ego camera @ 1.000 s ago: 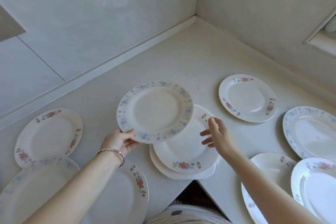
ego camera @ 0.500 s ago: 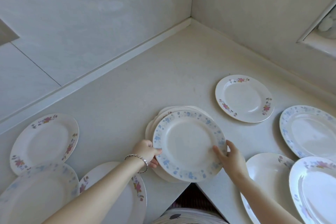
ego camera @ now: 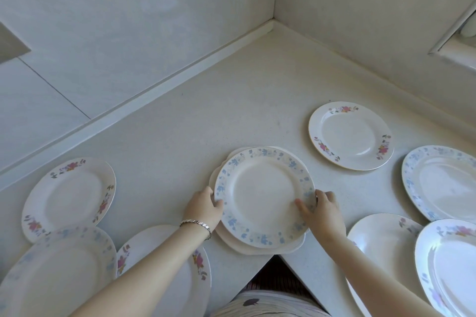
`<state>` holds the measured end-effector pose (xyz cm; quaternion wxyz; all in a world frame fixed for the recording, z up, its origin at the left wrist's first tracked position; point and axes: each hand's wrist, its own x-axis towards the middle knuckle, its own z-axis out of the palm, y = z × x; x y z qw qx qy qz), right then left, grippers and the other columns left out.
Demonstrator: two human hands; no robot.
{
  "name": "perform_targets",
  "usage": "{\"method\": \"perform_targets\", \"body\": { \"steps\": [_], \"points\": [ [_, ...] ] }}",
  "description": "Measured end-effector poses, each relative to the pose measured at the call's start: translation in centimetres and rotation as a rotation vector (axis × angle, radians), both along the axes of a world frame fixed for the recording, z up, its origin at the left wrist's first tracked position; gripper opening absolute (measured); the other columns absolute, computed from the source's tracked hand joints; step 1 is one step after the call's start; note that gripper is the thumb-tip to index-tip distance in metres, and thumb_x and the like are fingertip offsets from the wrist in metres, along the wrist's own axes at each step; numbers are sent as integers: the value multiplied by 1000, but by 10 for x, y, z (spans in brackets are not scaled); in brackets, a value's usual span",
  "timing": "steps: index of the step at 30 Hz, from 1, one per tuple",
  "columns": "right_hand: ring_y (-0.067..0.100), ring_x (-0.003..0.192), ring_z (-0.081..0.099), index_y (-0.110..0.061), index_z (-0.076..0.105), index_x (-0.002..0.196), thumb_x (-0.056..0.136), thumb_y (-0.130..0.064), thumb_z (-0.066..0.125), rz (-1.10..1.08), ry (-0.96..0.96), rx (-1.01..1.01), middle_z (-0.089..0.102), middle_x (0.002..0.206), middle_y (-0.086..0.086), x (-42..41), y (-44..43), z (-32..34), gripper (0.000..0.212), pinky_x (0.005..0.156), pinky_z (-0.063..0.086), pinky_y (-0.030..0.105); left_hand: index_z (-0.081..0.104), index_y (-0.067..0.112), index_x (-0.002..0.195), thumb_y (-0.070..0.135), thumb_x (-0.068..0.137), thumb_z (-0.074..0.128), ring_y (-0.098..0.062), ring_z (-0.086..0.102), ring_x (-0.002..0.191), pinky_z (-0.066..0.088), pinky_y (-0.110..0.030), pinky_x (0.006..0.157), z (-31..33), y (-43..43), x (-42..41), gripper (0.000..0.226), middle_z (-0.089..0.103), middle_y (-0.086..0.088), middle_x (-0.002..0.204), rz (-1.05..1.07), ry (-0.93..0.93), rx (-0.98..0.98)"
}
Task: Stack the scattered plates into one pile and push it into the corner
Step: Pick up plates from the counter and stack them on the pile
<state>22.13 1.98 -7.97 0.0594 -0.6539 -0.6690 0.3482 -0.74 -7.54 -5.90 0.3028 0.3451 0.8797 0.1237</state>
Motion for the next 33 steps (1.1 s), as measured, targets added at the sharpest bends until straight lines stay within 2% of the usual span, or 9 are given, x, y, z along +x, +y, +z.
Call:
{"method": "perform_targets", "body": {
  "steps": [5,9,13,17,21,25,28,31,33],
  "points": [
    [23,137,32,-11,19,148,92,-25,52,-174,321,-119,28,151,8,-17,5,7,66,111,31,40,34,10,141,26,96,38,-24,38,135,30,-38,113,-8,1,15,48,40,-9,147,299,-452,252],
    [24,138,29,-13,16,149,95,-12,42,-229,368,-108,27,151,8,-24,-2,3,60,110,29,39,11,15,150,21,99,32,-13,19,144,16,-23,111,-3,1,31,55,20,2,156,353,-618,378],
    [27,135,34,-11,21,147,91,-10,51,-211,295,-92,31,149,11,-25,2,5,63,108,33,42,-2,11,150,22,99,35,-12,3,147,6,-31,121,-5,1,35,63,0,-1,160,327,-579,333],
    [33,135,25,-6,27,143,86,-15,55,-28,3,-27,26,152,10,-27,10,18,64,111,25,42,11,10,149,23,96,42,-9,23,139,17,-25,115,5,-10,23,62,24,4,148,308,-562,331],
    [27,139,21,-8,47,134,87,-15,57,303,-24,252,30,153,2,-49,-4,37,48,110,17,26,54,9,114,9,89,51,-28,61,104,48,-35,85,8,-47,-18,25,59,-13,122,645,-493,319],
    [20,121,47,-11,67,108,88,-10,58,566,149,160,58,130,0,-97,-33,49,23,93,25,13,48,15,76,-3,89,47,-12,59,57,45,-25,50,6,-116,-55,22,52,-5,76,1164,-636,445],
    [11,94,54,-12,71,103,89,-9,56,651,239,16,65,107,-2,-129,-60,56,20,82,32,10,56,5,82,4,82,57,-20,54,68,47,-30,60,9,-173,-69,1,56,-12,88,1535,-588,380],
    [11,95,58,-14,71,104,90,-13,56,800,197,-54,68,104,-2,-147,-83,54,21,86,37,15,42,-1,125,10,69,62,-38,52,114,46,-45,95,1,-214,-74,60,41,-22,135,1787,-350,181],
    [13,98,60,-16,71,103,90,-16,55,849,165,-87,70,102,-3,-154,-92,52,21,87,39,17,36,-1,128,7,72,62,-40,45,122,40,-46,100,5,-228,-73,62,36,-20,138,1861,-219,110]
  ]
}}
